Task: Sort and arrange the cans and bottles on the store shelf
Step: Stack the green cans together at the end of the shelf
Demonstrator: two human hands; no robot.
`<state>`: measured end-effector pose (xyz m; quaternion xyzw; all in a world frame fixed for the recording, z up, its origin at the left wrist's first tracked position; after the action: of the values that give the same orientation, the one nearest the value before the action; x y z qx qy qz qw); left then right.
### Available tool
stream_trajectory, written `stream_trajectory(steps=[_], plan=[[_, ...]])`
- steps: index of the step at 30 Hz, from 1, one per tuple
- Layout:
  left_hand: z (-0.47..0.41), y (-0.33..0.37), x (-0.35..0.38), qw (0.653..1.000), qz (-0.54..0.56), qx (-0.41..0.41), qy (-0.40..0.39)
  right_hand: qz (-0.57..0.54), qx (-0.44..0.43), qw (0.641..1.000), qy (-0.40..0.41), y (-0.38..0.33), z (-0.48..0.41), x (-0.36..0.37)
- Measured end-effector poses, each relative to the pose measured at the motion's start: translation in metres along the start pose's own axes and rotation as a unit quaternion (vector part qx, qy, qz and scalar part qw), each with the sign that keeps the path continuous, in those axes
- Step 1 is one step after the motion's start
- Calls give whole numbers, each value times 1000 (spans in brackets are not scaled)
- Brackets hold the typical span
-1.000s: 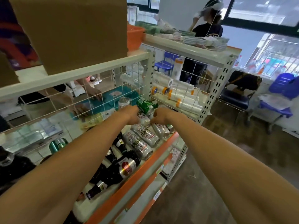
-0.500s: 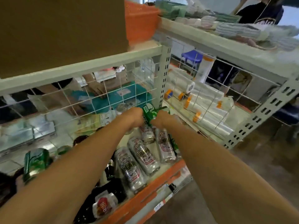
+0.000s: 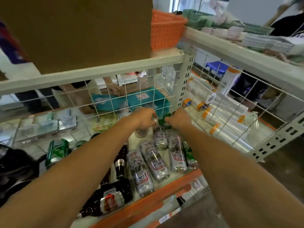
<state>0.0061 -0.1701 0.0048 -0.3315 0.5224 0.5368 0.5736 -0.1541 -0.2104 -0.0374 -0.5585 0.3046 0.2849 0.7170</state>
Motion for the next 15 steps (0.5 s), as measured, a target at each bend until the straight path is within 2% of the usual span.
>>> stream_trajectory(steps=[6,12,15], plan=[[79,-28,-23,999,-7,-28,16,17,-57,997,45,-53,60,-24],[212,-79,-44,994,-38,-92,45,53,-140,989,13,-134,168,-14],[293,-113,-48,988,-4,-144,58,83,-187,978,-30,-179,245,6]])
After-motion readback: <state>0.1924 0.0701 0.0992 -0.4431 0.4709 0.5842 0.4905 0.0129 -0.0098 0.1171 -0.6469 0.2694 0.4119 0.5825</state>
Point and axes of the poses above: each hand's wrist, its own z-axis away from the middle knuckle, its own x-axis out of the palm, y = z × x, the point moved 4 cm from there along -z, towards the middle knuckle, and after that the axes turned 9 degrees about -z, right-handed, at the moved point
